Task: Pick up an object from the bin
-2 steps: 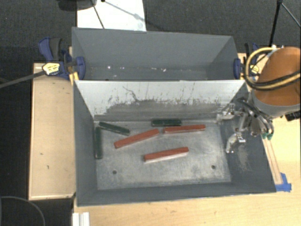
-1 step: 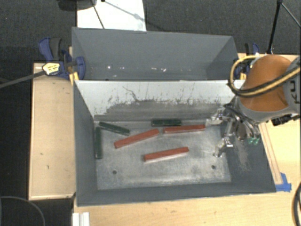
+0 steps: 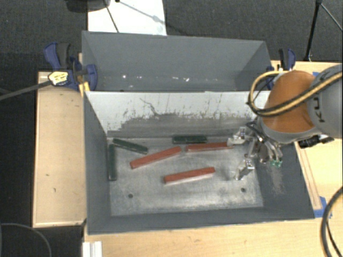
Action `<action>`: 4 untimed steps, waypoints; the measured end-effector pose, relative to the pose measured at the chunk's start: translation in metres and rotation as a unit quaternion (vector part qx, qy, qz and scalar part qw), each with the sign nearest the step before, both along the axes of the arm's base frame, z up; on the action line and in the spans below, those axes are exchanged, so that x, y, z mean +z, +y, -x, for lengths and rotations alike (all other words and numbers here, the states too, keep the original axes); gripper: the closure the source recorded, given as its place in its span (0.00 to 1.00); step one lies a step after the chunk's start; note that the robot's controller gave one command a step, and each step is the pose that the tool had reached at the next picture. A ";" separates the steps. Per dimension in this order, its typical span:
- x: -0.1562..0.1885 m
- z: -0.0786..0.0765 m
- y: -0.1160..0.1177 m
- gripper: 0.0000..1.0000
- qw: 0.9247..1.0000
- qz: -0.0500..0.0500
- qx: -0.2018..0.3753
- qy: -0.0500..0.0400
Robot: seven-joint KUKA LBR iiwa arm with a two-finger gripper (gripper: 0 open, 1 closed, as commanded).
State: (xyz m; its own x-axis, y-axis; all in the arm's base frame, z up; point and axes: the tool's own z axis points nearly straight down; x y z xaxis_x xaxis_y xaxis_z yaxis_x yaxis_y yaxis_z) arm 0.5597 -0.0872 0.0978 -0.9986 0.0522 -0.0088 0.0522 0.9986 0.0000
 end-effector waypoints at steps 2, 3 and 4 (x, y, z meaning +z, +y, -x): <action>-0.023 0.020 0.071 1.00 0.998 0.000 0.059 -0.005; -0.023 0.020 0.071 1.00 0.998 0.000 0.059 -0.005; 0.157 0.018 0.071 1.00 0.997 0.001 0.072 0.000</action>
Offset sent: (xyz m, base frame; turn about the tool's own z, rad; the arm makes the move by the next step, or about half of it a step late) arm -0.0250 0.0700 -0.0278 -0.1145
